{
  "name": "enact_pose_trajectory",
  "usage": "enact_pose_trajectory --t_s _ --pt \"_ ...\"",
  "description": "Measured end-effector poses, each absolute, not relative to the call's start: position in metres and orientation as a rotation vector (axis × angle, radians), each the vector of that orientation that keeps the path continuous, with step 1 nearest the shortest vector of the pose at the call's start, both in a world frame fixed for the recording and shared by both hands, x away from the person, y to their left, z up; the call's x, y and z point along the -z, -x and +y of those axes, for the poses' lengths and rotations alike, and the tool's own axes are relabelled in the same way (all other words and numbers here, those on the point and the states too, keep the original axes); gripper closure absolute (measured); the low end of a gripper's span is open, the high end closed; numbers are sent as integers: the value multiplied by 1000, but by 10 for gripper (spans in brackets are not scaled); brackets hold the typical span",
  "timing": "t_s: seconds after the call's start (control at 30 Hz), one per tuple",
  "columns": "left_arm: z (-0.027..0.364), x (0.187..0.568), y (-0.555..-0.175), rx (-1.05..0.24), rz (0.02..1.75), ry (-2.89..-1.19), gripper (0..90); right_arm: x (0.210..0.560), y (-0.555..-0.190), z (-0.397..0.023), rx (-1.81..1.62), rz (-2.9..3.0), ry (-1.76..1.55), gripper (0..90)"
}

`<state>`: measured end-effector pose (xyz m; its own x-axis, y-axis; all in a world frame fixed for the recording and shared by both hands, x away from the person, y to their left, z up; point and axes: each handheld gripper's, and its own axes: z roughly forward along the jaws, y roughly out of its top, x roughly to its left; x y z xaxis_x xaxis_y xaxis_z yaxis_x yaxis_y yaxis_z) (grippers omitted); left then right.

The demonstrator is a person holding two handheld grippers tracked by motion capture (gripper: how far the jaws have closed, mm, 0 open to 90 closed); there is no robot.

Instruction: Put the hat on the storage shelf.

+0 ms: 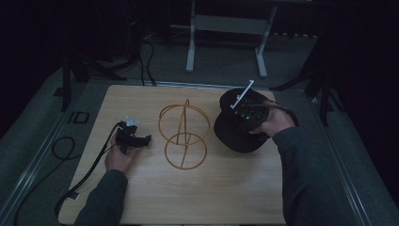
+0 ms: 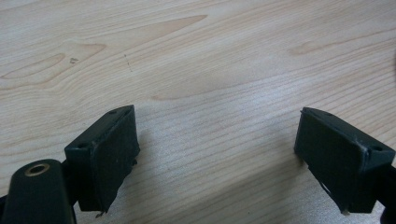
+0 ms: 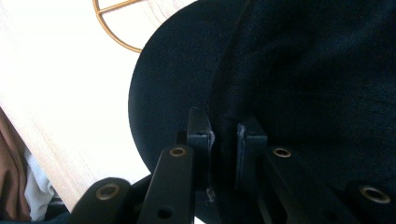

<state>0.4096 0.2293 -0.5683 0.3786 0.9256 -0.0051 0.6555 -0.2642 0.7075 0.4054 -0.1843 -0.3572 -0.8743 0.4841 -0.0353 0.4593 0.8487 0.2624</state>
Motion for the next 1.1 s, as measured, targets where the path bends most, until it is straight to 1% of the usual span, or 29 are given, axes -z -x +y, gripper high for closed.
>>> enact_pose_trajectory --t_s 0.57,1.1 --pt "229 568 -410 -558 1356 -2013 131 327 -397 -173 -379 2937 -621 800" --pt "229 568 -410 -558 1356 -2013 131 310 -393 -172 -378 2958 -510 800"
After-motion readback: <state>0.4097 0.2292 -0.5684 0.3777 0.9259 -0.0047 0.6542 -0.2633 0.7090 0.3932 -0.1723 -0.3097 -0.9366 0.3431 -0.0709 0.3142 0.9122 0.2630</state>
